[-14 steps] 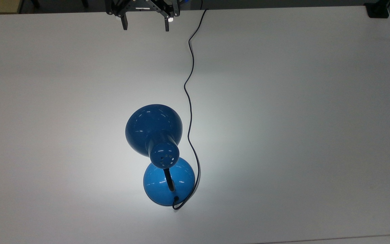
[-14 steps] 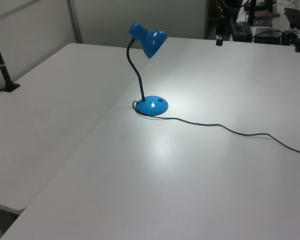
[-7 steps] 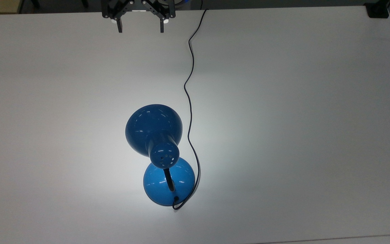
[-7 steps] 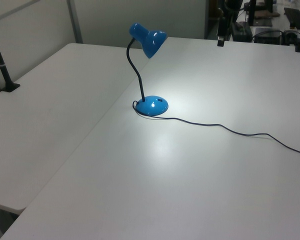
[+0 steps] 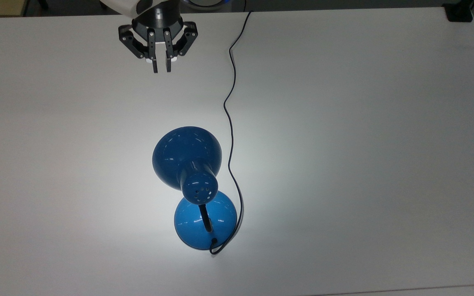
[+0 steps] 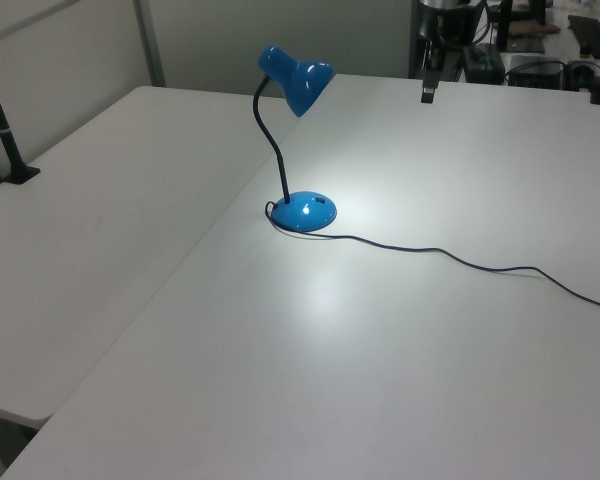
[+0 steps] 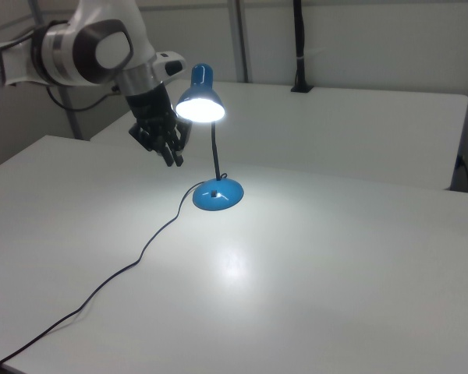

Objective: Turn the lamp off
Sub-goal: 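Move the gripper down toward the switch on the blue lamp base, then press the gripper down on the lamp base switch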

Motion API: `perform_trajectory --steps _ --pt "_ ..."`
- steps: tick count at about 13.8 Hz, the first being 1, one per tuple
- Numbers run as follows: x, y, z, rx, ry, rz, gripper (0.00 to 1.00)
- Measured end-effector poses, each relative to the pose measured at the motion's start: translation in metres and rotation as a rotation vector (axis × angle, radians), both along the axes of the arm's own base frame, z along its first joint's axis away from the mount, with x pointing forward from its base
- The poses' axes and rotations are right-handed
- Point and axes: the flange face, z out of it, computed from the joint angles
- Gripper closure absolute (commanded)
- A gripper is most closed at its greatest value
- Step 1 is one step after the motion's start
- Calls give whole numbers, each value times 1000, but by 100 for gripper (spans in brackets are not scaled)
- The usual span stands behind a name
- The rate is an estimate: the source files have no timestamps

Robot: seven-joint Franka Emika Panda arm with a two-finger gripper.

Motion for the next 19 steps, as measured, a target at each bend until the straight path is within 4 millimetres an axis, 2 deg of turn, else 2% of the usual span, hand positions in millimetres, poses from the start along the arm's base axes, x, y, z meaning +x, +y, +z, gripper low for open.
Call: perform_trajectory --steps 5,10,11,12,13,17,19 --pt "37 2 -53 -2 -58 16 100" --pt "61 -1 -93 -2 -120 25 100" --pt "68 2 -106 -1 -143 34 100" --pt "79 10 -129 2 -174 52 100" --pt "83 15 -140 5 -186 53 100" --pt "100 41 -183 37 -275 25 100" --pt "105 47 -196 53 -315 7 100"
